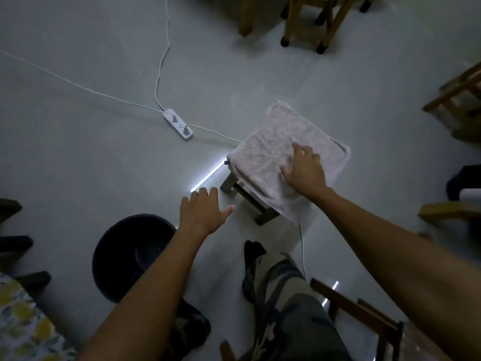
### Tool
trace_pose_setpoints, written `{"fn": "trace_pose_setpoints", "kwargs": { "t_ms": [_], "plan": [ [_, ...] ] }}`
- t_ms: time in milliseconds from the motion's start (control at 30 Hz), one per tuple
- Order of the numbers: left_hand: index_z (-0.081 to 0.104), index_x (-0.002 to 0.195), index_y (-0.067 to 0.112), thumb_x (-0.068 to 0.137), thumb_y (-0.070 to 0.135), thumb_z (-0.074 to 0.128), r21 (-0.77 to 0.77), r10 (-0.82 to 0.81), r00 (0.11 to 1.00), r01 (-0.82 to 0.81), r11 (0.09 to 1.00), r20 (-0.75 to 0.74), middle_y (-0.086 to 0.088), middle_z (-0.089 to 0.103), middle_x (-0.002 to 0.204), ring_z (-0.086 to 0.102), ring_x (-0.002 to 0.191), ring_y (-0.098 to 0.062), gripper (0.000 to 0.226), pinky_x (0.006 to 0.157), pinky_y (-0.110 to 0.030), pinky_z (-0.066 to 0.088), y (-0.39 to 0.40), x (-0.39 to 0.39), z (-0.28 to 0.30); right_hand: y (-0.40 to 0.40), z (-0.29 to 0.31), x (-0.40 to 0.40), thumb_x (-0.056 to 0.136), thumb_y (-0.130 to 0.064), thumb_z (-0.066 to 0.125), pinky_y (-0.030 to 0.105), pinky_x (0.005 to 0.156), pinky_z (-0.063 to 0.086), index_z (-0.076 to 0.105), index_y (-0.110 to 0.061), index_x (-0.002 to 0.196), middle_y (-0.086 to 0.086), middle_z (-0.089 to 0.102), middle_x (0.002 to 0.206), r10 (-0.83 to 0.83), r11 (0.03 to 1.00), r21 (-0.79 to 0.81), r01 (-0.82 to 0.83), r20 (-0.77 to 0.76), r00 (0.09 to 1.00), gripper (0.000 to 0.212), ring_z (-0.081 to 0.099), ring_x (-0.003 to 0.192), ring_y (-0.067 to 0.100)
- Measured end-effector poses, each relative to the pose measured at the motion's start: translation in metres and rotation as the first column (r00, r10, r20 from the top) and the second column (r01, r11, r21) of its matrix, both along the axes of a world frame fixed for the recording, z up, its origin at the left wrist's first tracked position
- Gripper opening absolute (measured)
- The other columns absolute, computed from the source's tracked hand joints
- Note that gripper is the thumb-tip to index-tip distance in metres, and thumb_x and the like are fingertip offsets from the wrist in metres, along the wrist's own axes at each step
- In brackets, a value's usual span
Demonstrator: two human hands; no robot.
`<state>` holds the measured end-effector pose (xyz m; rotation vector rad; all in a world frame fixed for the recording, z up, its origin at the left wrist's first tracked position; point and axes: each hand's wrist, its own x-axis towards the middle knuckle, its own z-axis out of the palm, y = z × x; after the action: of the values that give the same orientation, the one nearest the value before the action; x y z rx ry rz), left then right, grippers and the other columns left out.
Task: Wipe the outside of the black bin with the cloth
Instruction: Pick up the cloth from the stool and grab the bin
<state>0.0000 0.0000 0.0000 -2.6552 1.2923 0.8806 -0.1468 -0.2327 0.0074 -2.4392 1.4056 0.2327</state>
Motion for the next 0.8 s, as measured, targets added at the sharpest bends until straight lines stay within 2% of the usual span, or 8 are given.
{"fn": "trace_pose_setpoints", "kwargs": {
  "t_ms": [100, 200, 333, 467, 533, 600, 700, 800],
  "plan": [
    [0.044, 0.137, 0.018, 0.091, 0.075, 0.035, 0.004, 0.032, 0.999, -0.032, 0.999, 0.030, -0.013, 0.052, 0.137, 0.051, 0.123, -0.032, 0.074, 0.098, -0.048, 0.040, 0.012, -0.008, -0.025, -0.010, -0.019, -0.004, 0.091, -0.067, 0.059, 0.057, 0.104, 0.045, 0.028, -0.018, 0.157, 0.019, 0.036, 0.155, 0.072, 0.996, -0.056, -0.075, -0.066, 0.995, 0.087, 0.042, 0.135, 0.044],
    [0.043, 0.140, 0.018, 0.091, 0.075, 0.035, -0.009, 0.079, 0.996, -0.079, 0.997, 0.036, -0.012, 0.052, 0.138, 0.051, 0.123, -0.032, 0.075, 0.099, -0.048, 0.040, 0.028, -0.016, -0.041, -0.008, -0.028, -0.007, 0.091, -0.072, 0.053, 0.053, 0.101, 0.045, 0.036, -0.020, 0.150, 0.019, 0.040, 0.149, 0.108, 0.989, -0.088, -0.117, -0.102, 0.989, 0.080, 0.044, 0.130, 0.043],
    [0.042, 0.143, 0.018, 0.092, 0.074, 0.036, -0.006, 0.123, 0.990, -0.123, 0.992, 0.074, -0.013, 0.050, 0.141, 0.049, 0.126, -0.034, 0.076, 0.101, -0.049, 0.038, 0.046, -0.038, -0.036, 0.002, -0.029, -0.018, 0.098, -0.056, 0.056, 0.047, 0.094, 0.051, 0.050, -0.012, 0.135, 0.018, 0.055, 0.131, 0.156, 0.983, -0.096, -0.158, -0.034, 0.987, 0.058, 0.057, 0.115, 0.038],
    [0.042, 0.143, 0.018, 0.091, 0.076, 0.034, -0.045, 0.122, 0.982, -0.117, 0.992, 0.143, -0.013, 0.050, 0.141, 0.050, 0.125, -0.034, 0.078, 0.100, -0.049, 0.040, 0.074, -0.075, -0.008, 0.030, -0.021, -0.040, 0.100, -0.037, 0.058, 0.039, 0.089, 0.051, 0.056, -0.010, 0.120, 0.011, 0.063, 0.107, 0.181, 0.983, 0.018, -0.181, 0.023, 0.983, 0.033, 0.063, 0.100, 0.027],
    [0.043, 0.142, 0.018, 0.090, 0.077, 0.034, -0.062, 0.127, 0.974, -0.118, 0.991, 0.188, -0.013, 0.052, 0.139, 0.052, 0.123, -0.033, 0.078, 0.098, -0.048, 0.042, 0.093, -0.088, 0.010, 0.046, -0.010, -0.048, 0.100, -0.034, 0.052, 0.038, 0.093, 0.051, 0.056, -0.012, 0.128, 0.009, 0.060, 0.102, 0.239, 0.969, 0.048, -0.242, 0.072, 0.968, 0.036, 0.064, 0.101, 0.024],
    [0.044, 0.140, 0.018, 0.090, 0.077, 0.035, -0.078, 0.146, 0.955, -0.130, 0.988, 0.258, -0.013, 0.053, 0.137, 0.052, 0.122, -0.033, 0.078, 0.096, -0.047, 0.043, 0.111, -0.095, 0.029, 0.061, 0.011, -0.051, 0.102, -0.024, 0.049, 0.044, 0.090, 0.054, 0.054, -0.007, 0.142, 0.015, 0.064, 0.099, 0.305, 0.948, 0.044, -0.314, 0.149, 0.941, 0.044, 0.068, 0.097, 0.032],
    [0.045, 0.140, 0.018, 0.090, 0.076, 0.037, -0.086, 0.203, 0.932, -0.185, 0.979, 0.301, -0.013, 0.053, 0.137, 0.052, 0.122, -0.033, 0.077, 0.097, -0.046, 0.041, 0.133, -0.098, 0.052, 0.075, 0.044, -0.045, 0.103, -0.025, 0.055, 0.050, 0.093, 0.054, 0.068, -0.004, 0.119, 0.021, 0.070, 0.108, 0.261, 0.958, 0.059, -0.279, 0.213, 0.941, 0.029, 0.067, 0.103, 0.040],
    [0.046, 0.139, 0.019, 0.090, 0.075, 0.038, -0.097, 0.240, 0.911, -0.220, 0.971, 0.336, -0.012, 0.053, 0.136, 0.052, 0.122, -0.033, 0.075, 0.097, -0.045, 0.040, 0.150, -0.102, 0.065, 0.094, 0.074, -0.035, 0.100, -0.025, 0.059, 0.049, 0.092, 0.056, 0.073, -0.005, 0.103, 0.014, 0.072, 0.100, 0.236, 0.960, 0.046, -0.275, 0.395, 0.888, 0.025, 0.068, 0.097, 0.033]
  ]
}}
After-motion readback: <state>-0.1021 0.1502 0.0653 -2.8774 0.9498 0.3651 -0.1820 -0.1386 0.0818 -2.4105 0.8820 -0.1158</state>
